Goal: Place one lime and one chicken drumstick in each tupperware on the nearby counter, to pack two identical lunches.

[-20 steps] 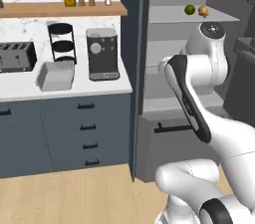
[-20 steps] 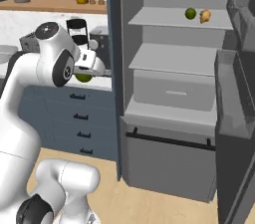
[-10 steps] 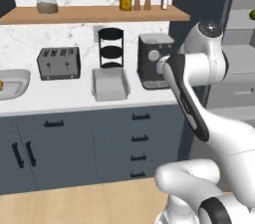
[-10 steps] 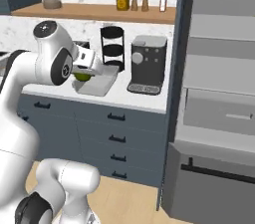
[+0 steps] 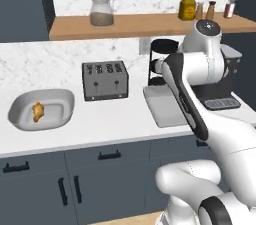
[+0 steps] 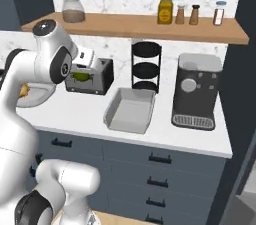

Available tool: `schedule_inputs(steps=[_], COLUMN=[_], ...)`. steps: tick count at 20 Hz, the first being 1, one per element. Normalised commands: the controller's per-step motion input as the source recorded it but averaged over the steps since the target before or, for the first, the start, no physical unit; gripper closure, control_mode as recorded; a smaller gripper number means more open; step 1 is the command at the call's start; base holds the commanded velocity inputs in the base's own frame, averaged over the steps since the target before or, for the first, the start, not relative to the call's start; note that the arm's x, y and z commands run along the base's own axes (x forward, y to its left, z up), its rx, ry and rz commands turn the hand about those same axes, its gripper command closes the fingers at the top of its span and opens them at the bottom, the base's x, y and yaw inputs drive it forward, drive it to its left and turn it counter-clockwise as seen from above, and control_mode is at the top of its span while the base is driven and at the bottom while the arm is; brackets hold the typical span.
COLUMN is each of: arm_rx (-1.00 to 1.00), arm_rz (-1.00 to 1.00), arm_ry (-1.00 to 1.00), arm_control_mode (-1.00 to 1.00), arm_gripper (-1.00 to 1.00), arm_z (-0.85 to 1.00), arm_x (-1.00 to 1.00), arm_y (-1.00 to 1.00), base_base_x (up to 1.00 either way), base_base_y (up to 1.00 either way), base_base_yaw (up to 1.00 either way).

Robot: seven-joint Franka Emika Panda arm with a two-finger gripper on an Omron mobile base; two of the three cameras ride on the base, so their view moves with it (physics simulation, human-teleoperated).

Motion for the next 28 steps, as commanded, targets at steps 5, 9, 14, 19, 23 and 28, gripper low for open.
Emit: schedule_inputs(steps=[5, 9, 14, 19, 23, 28], arm_rx=[0.0, 0.0, 0.0, -0.02, -0.05, 0.0], arm_rz=[0.0, 0.0, 0.0, -0.08, -0.31, -0.08], arm_ry=[0.0, 0.0, 0.0, -0.01, 0.0, 0.0], arm_control_mode=[1.0, 1.0, 1.0, -1.0, -1.0, -1.0], arm_gripper=[1.0, 1.0, 1.0, 1.0, 1.0, 1.0], arm_z=[0.0, 0.0, 0.0, -0.05, -0.3, -0.53], arm_x=[0.0, 0.0, 0.0, 0.04, 0.23, 0.16], arm_y=[0.0, 0.0, 0.0, 0.18, 0.49, 0.02], base_base_x=[0.45, 0.14, 0.01, 0.07, 0.0, 0.0], base_base_y=[1.0, 1.0, 1.0, 0.8, 0.0, 0.0], base_base_yaw=[-0.27, -0.36, -0.43, -0.33, 0.0, 0.0])
